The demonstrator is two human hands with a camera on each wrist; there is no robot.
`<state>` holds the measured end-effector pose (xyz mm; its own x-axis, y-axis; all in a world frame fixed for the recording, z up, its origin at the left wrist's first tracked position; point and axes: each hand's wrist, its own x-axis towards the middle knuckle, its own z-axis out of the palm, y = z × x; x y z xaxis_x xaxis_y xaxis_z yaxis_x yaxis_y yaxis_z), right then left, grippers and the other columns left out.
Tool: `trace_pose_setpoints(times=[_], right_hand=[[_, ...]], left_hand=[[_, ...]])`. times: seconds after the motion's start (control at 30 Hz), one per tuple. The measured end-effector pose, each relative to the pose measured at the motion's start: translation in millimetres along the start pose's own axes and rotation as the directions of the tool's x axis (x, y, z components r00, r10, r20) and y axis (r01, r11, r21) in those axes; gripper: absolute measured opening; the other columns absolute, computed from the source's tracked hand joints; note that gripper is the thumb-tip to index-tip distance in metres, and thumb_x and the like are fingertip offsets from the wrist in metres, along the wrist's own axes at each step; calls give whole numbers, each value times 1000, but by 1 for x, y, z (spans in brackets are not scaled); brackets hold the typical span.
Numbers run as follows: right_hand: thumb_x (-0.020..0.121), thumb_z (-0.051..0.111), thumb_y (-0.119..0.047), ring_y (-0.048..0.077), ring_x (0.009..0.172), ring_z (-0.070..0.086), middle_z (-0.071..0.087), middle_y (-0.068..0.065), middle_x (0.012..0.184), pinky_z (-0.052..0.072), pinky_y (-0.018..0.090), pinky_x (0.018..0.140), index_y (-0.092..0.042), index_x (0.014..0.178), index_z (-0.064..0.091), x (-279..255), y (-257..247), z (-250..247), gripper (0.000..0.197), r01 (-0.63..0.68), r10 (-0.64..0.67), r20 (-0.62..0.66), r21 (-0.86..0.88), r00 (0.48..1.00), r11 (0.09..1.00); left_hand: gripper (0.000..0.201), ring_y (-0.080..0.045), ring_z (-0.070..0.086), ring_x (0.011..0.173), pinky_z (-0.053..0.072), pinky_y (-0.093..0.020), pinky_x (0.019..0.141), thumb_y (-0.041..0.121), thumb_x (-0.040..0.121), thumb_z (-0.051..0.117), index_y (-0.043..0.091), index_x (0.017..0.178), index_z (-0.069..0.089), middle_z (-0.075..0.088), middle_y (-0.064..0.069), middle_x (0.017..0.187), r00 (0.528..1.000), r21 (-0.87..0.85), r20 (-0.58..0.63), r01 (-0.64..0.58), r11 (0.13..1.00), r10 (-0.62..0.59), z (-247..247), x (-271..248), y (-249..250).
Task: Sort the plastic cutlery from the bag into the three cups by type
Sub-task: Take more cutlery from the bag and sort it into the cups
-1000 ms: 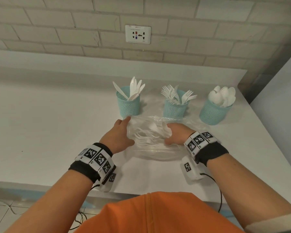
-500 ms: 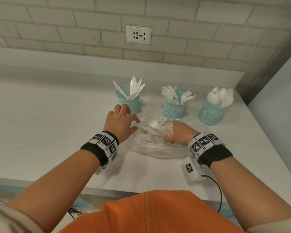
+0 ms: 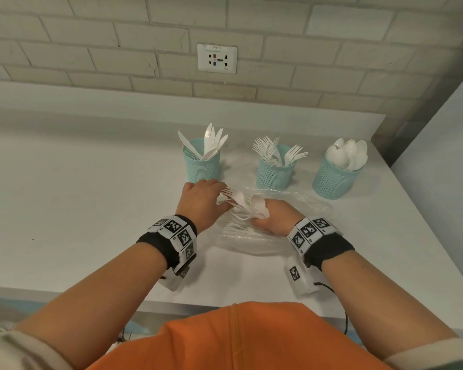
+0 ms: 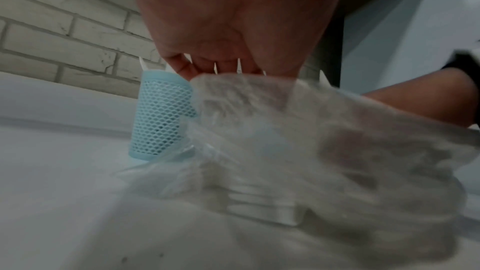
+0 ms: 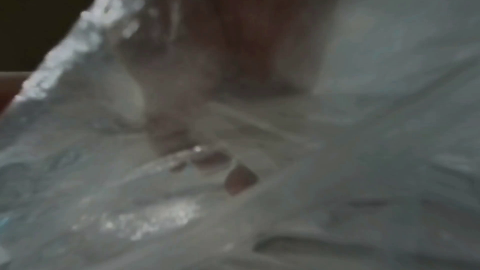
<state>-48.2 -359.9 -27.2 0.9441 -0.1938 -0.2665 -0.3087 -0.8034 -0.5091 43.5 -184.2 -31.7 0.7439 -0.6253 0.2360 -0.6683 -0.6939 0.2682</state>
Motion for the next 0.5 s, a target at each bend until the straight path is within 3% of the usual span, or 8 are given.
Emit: trace_pose_setpoints(times=[0.07,0.17,0.23,0.3,0.37,0.5], right_hand=[[86,64,-36,13,84,55,64,-1,101,37,22,79,-19,121,56,-3,-2,-5,40,42,-42,-2,29,999,999],[88,62,-31,6,56,49,55,-12,69,42,24,62,-25,92,53,-8,0,-21,11,68,-67,-22,71,998,995],[89,61,-32,9,51,51,53,-8,58,42,21,56,-25,71,49,-11,2,-30,23,65,-61,-49,76,997,995],[89,61,-34,10,50,51,54,-5,53,40,19,55,-27,60,45,-12,2,-35,34,61,-57,-57,79,997,995],[88,61,-36,9,49,52,55,-6,53,39,19,55,-27,59,45,-13,3,-34,34,58,-55,-44,71,998,996],[86,64,-33,7,50,55,59,-6,61,43,15,52,-28,70,49,-10,7,-24,23,38,-35,-29,86,999,996]], left_hand=[[31,-14,57,107,30,-34,92,46,91,52,25,114,54,64,11,110,999,-105,25,35,994,-33,2,-1,-6],[32,-7,55,114,24,-34,99,45,94,49,32,122,50,63,17,117,989,-185,140,66,980,-40,0,-1,-16],[24,-4,55,110,22,-34,98,44,93,50,39,116,56,65,20,111,986,-174,164,47,984,-18,-2,0,-20],[14,-1,57,100,21,-34,97,41,93,51,42,102,62,66,20,100,991,-178,128,50,983,-27,-3,1,-21],[12,-1,57,92,20,-33,97,36,94,51,40,95,63,65,18,94,996,-191,77,61,980,-47,-4,1,-20],[13,-4,53,80,23,-30,95,19,96,47,27,106,51,63,14,89,999,-235,-46,8,972,-20,-6,2,-13]])
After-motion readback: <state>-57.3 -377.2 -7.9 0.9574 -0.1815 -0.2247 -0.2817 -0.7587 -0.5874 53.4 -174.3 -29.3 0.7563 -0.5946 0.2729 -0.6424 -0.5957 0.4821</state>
